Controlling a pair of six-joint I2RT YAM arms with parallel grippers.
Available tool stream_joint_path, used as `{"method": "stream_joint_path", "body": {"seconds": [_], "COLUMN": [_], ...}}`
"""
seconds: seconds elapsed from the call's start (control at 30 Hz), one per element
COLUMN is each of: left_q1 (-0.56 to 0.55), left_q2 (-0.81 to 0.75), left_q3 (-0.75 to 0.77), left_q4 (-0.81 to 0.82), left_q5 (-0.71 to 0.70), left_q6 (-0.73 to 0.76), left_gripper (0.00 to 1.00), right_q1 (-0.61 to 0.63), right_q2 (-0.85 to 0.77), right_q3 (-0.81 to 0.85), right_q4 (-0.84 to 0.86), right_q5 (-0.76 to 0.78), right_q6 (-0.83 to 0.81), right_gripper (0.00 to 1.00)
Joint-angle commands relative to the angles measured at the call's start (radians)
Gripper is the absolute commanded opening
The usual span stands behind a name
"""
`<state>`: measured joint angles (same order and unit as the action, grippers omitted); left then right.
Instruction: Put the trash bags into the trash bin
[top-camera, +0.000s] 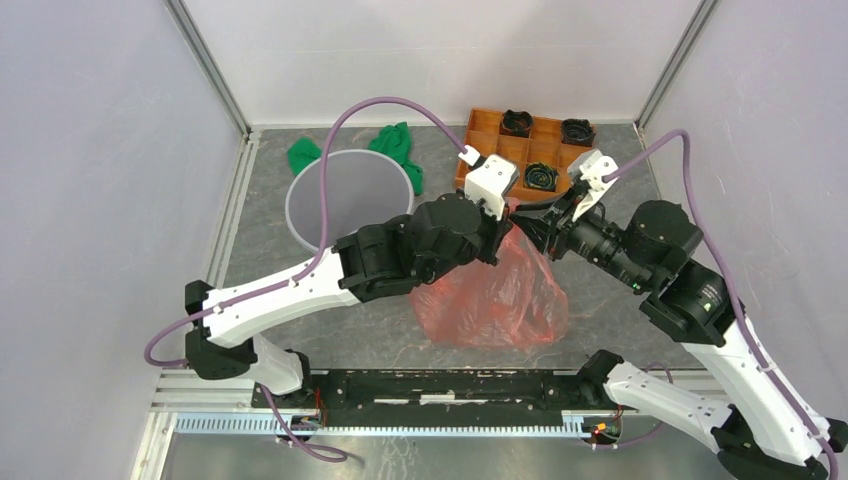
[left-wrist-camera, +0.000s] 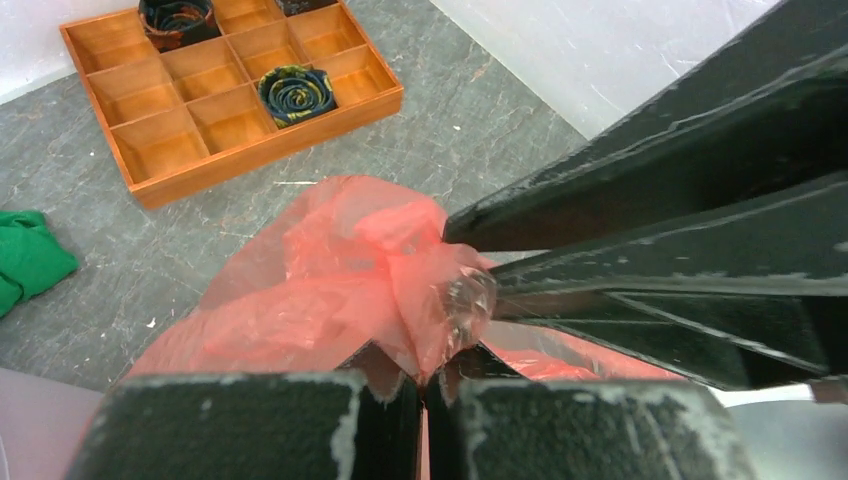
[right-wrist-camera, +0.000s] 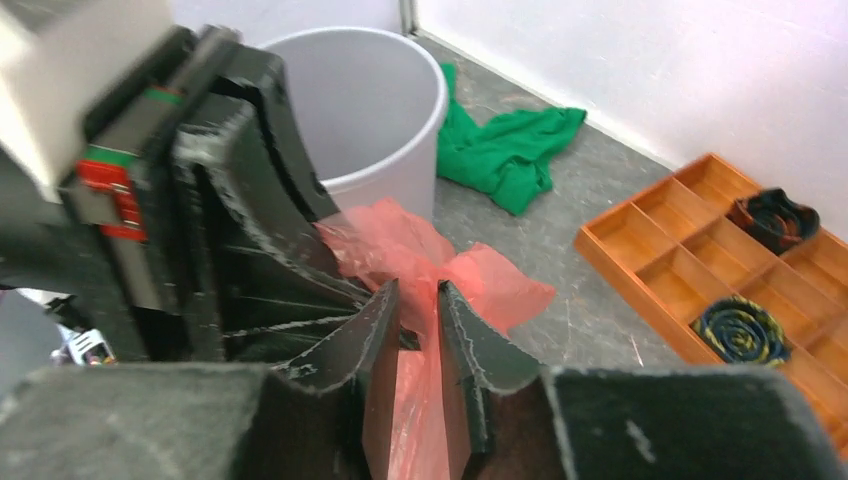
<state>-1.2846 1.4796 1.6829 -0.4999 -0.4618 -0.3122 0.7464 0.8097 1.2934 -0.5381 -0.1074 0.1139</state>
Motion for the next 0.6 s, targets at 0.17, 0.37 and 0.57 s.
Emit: {"method": "stream_joint_path", "body": {"seconds": [0.17,0.37,0.57], "left_q1": [0.018,0.027,0.037], "left_q2": [0.021,0.062,0.087], "left_q3": [0.047,0.08,0.097], "left_q4": [0.1,0.094,0.082], "left_q5": [0.022,0.036,0.059], "left_q6": [0.011,0.011,0.009], "left_gripper": [0.02,0.02,0.02], "right_q1": [0.002,0.001,0.002], "right_q2": [-0.056,-0.07,-0.106], "right_q3": [-0.118,-0.163,-0.201], "right_q4": [-0.005,-0.016,-0.024], "right_q5": [0.088,0.101,0.261], "right_q6": [-0.033,-0.088,-0.136], "right_gripper": [0.46,0.66,0.81]}}
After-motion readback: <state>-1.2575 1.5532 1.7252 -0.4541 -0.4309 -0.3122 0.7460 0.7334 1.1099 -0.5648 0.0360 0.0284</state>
